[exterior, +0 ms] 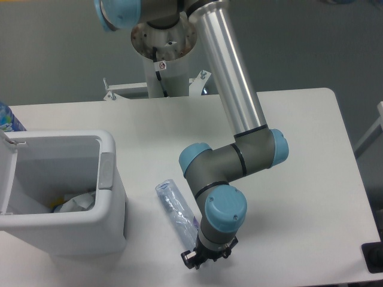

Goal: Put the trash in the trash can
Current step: 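Lower the gripper onto the bottle cap end and close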

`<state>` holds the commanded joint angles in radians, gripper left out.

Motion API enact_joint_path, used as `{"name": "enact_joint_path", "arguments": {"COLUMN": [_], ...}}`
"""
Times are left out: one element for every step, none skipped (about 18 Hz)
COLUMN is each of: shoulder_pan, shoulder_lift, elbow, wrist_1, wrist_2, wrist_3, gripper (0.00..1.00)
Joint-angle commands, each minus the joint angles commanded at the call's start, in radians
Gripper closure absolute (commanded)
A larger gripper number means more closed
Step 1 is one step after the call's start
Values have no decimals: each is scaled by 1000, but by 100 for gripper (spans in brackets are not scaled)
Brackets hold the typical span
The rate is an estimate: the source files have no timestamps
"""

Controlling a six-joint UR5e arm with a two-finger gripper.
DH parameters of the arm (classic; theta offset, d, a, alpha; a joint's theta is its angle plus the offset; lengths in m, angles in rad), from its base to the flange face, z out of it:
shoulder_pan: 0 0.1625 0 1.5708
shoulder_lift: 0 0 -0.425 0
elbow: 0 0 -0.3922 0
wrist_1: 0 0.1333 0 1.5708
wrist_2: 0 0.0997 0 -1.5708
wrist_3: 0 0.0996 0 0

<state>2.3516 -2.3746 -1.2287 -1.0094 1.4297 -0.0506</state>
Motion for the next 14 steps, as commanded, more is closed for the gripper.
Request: {"name": "enact_joint_path", "arguments": {"shoulder_pan": [0,0,0,0,0,0,0,0,0,0,0,0,0,0], "shoulder_lift": [2,2,2,3,5,6,6,6,8,8,8,9,9,9], "elbow": [0,0,-2,0,-2,-3,-8,-11,-11,-11,-11,-11,-11,-11], "wrist_1": [0,-2,-2,0,0,2,2,2,2,2,2,2,0,0], "wrist_2": [0,0,0,0,0,0,0,0,0,0,0,0,0,0], "wrist_3": [0,-2,0,0,0,0,0,0,0,2,2,2,2,2], "gripper": [46,52,52,52,52,53,53,55,56,56,56,57,58,60]}}
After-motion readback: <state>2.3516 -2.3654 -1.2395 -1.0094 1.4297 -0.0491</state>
